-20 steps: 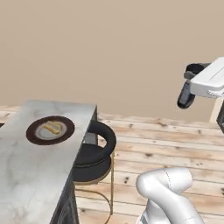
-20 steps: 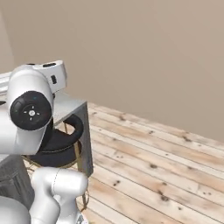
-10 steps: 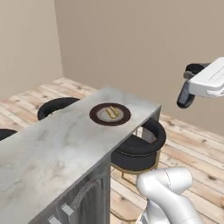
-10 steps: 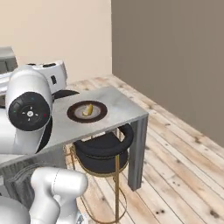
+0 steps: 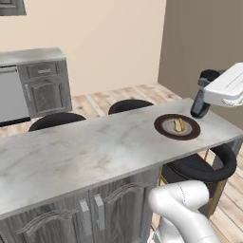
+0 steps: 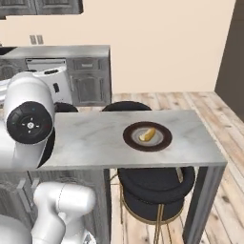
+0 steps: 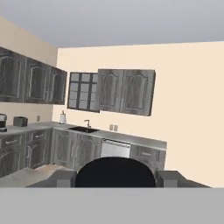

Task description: Move the hot dog bun to the plate on the dining table and place the condiment next to that plate. Then navigate to the fridge and take the sausage and place it on the plate as well.

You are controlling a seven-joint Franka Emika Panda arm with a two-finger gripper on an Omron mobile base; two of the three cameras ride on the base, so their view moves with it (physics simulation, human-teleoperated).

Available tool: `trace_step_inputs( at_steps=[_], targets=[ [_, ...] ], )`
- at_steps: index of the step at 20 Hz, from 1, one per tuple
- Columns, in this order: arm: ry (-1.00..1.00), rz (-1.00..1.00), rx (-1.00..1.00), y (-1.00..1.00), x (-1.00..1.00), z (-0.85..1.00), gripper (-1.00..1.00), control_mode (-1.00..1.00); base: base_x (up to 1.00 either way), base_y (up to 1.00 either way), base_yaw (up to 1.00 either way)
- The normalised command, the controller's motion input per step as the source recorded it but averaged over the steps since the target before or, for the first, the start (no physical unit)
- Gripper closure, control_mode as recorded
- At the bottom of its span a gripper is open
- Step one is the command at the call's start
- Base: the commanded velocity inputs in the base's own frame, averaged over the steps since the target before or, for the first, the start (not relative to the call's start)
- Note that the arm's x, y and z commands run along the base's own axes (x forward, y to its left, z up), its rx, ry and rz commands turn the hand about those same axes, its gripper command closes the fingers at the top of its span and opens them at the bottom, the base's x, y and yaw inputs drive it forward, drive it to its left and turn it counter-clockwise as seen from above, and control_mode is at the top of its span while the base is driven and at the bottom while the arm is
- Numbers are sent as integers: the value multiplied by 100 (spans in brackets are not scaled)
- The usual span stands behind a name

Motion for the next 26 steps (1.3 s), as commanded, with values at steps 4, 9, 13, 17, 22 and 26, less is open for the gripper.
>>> trace_step_inputs(
  at_steps=[4,9,13,17,22,26],
  targets=[
    [0,0,0,0,0,0,100,100,96,-41,48],
    [0,0,0,0,0,0,100,100,94,-38,28],
    [4,12,2,-20,74,-32,100,-100,22,-7,4],
    [12,18,0,-18,99,-65,100,-100,0,0,0],
    [4,22,0,-6,70,-85,100,-100,0,0,0],
    [1,24,0,-3,54,-95,100,-100,0,0,0]
  ],
)
